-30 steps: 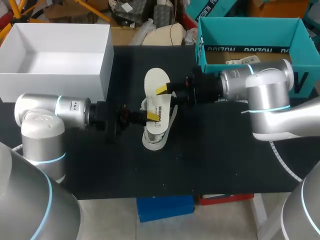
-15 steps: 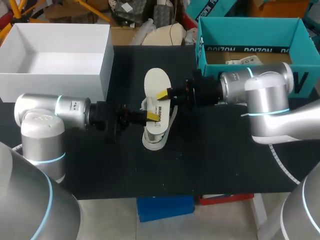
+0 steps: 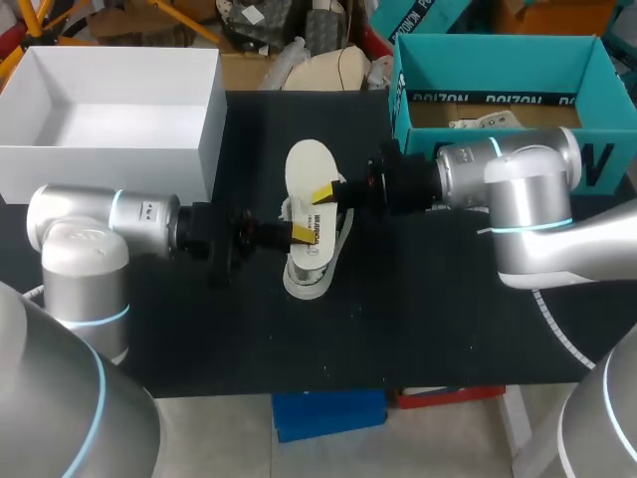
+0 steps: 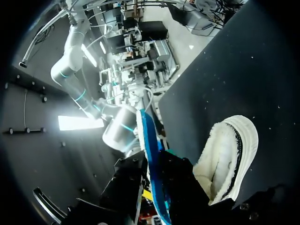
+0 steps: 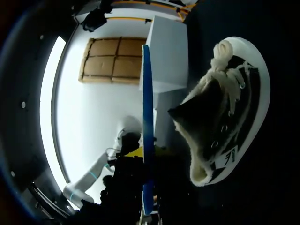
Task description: Take the shoe out of the shoebox, open the shoe tongue, remove and reinsert the insole, then place the shoe into the shoebox
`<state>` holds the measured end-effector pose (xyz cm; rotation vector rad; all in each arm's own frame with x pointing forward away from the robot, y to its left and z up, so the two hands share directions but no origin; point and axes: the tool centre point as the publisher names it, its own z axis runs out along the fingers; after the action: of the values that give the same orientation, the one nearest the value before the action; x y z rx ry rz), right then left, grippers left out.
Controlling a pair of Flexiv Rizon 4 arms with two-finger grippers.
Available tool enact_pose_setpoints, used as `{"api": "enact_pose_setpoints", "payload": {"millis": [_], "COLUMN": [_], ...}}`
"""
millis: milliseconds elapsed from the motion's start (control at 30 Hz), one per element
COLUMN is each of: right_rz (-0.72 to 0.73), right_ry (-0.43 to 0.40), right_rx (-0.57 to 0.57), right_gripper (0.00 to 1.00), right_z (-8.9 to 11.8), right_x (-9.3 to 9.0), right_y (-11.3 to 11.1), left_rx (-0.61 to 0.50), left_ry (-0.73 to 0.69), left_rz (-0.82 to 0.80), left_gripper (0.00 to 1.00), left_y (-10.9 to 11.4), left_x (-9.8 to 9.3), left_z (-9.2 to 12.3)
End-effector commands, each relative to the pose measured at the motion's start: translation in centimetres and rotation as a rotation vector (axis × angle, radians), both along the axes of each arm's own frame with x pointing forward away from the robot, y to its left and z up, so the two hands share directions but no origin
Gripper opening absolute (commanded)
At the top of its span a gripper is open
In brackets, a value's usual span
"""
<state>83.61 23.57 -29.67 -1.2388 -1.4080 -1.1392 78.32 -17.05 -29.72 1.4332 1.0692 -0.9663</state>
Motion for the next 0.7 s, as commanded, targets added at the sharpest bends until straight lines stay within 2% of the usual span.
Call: {"api": "enact_pose_setpoints", "payload": {"millis": [33,100,167,233,367,533,567,667,700], "right_rz": [-0.001,-0.001,-0.001,-0.001,-0.001,-0.001,-0.001,-0.001,-0.001], "right_ry": [0.001,0.001,0.001,0.001,0.001,0.001,0.001,0.001,0.001], "right_rx": [-0.003,-0.003,-0.003,-0.003,-0.003,-0.003,-0.003,-0.003,-0.003], "right_gripper": [0.00,0.00,0.00,0.00,0.00,0.00,0.00,0.00,0.00], "right_z": [0.0,0.0,0.0,0.0,0.0,0.0,0.0,0.0,0.0], "right_x": [0.0,0.0,0.0,0.0,0.0,0.0,0.0,0.0,0.0], "right_y": [0.1,0.1,0.1,0.1,0.1,0.1,0.1,0.1,0.1], "left_rx": [0.173,0.252,0.377,0.444,0.698,0.976,1.068,1.252,1.252], "left_ry": [-0.042,-0.056,-0.079,-0.074,-0.112,-0.180,-0.221,-0.337,-0.337], "left_rz": [0.070,0.099,0.143,0.170,0.271,0.428,0.484,0.644,0.644], "left_gripper": [1.00,1.00,1.00,1.00,1.00,1.00,1.00,1.00,1.00], "left_y": [0.8,1.9,3.0,4.1,5.7,6.0,5.9,5.9,5.9], "left_x": [-1.2,-1.6,-1.9,-2.3,-3.0,-3.5,-3.6,-3.5,-3.5], "left_z": [1.0,1.1,1.2,1.6,2.2,3.7,4.3,5.5,5.5]}}
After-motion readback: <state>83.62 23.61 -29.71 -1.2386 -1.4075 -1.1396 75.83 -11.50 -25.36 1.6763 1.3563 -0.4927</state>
